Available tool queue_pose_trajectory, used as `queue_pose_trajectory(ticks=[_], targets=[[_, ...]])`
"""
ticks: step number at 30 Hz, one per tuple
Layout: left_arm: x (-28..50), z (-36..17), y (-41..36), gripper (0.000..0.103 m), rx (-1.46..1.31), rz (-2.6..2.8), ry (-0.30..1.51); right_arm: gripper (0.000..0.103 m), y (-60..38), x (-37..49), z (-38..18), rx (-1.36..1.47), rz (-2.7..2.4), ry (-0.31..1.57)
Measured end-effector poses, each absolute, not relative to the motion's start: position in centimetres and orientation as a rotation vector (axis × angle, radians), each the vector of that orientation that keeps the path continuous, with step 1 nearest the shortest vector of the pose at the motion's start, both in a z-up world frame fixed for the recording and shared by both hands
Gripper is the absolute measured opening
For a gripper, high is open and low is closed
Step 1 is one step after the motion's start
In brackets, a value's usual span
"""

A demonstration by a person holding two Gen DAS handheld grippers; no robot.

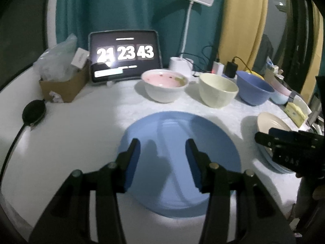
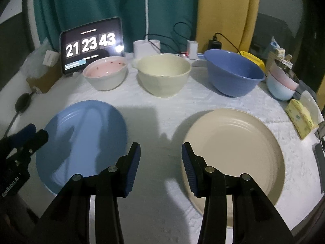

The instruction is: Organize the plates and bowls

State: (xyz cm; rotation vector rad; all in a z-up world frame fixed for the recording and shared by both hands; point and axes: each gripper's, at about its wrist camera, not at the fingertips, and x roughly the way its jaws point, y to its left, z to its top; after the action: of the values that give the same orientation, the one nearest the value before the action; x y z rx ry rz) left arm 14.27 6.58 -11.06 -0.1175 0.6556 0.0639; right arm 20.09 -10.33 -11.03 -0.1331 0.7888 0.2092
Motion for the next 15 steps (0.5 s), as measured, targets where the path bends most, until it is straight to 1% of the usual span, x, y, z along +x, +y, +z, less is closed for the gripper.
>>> queue_pose_trajectory(ticks=[1, 2, 3, 15], targets=[[14.3, -11.2, 6.9, 0.052, -0.118, 0.070, 0.656, 0.045, -10.1, 20.1, -11.1, -0.137, 0.212, 0.790], [14.3, -11.3, 7.2, 0.057, -0.120, 0.075, 0.657, 0.045, -9.8, 20.2, -11.2, -0.140, 0.214, 0.792], [14.3, -11.5, 7.6, 0.060, -0.123, 0.079, 0.656, 0.045, -9.5, 20.3, -11.3, -0.143, 0.217, 0.794], [15.1, -13.6, 10.9, 0.061, -0.159, 0.148, 0.704, 0.045, -6.8, 21.4, -12.5, -0.182, 0.242, 0.828]])
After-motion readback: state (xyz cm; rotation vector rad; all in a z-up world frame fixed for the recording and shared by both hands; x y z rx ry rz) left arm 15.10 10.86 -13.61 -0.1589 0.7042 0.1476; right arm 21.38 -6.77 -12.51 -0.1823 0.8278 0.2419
